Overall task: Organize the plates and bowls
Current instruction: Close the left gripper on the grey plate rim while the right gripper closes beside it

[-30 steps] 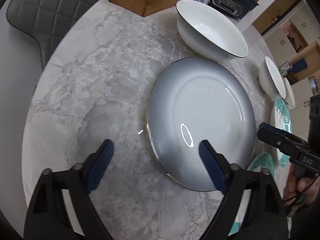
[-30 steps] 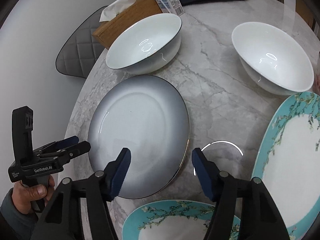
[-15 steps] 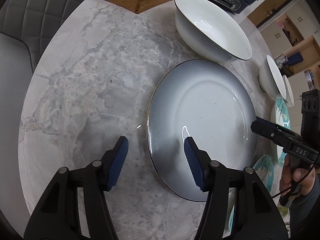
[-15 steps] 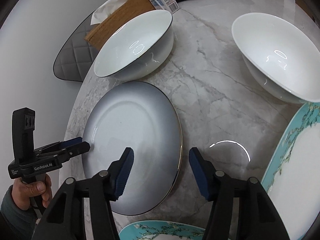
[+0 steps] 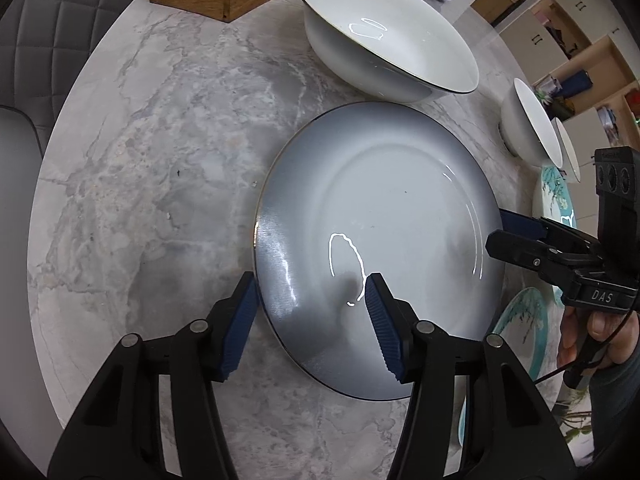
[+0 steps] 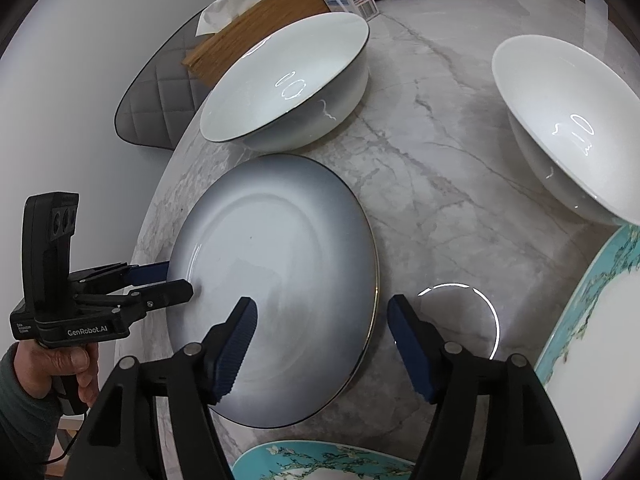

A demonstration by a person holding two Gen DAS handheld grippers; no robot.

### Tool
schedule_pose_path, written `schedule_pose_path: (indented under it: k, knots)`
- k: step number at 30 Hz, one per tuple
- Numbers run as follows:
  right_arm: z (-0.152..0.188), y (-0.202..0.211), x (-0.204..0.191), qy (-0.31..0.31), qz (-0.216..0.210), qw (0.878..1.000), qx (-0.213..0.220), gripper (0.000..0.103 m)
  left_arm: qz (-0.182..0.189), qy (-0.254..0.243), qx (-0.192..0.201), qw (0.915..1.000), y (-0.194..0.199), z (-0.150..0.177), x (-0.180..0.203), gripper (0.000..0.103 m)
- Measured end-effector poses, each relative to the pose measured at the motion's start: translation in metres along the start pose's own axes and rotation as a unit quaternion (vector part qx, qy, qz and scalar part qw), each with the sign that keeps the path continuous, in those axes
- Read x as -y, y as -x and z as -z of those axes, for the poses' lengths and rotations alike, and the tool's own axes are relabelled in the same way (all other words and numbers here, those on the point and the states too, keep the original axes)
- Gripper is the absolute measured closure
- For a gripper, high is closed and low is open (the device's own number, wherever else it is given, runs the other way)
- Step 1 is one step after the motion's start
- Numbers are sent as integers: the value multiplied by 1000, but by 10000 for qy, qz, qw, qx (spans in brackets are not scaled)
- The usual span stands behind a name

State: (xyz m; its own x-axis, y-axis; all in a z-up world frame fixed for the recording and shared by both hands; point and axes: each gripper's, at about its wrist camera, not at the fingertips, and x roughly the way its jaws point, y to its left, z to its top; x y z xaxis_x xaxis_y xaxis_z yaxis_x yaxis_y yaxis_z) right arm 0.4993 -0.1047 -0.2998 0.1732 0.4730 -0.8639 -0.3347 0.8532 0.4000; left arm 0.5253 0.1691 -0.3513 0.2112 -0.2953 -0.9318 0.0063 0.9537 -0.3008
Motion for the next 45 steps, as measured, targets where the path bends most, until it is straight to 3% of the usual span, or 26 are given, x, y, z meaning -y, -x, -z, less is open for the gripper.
schedule_pose_path:
  k: [3,11,13,31,45]
  knots:
    - [-2,-1,-4,44,194,9997,-123,33,-119,94,22,9999,1,-2,-7,74]
    - [-3,-5,-11,329,685,9967,-274,68,-133,145,-11,9998,0,-3,-8,74]
    - [-4,-4,-4,205,621,9974,-313,74,-152,135,-28,9998,0,-4,-7,74]
    - [-8,7,3,-201,650,9974,-245,80,-234,260,-60,9994,-4,-2,-1,76]
    - [-5,7,5,-554,536,9964,-347,80,-107,562,-109,9983,11,-1,-18,79]
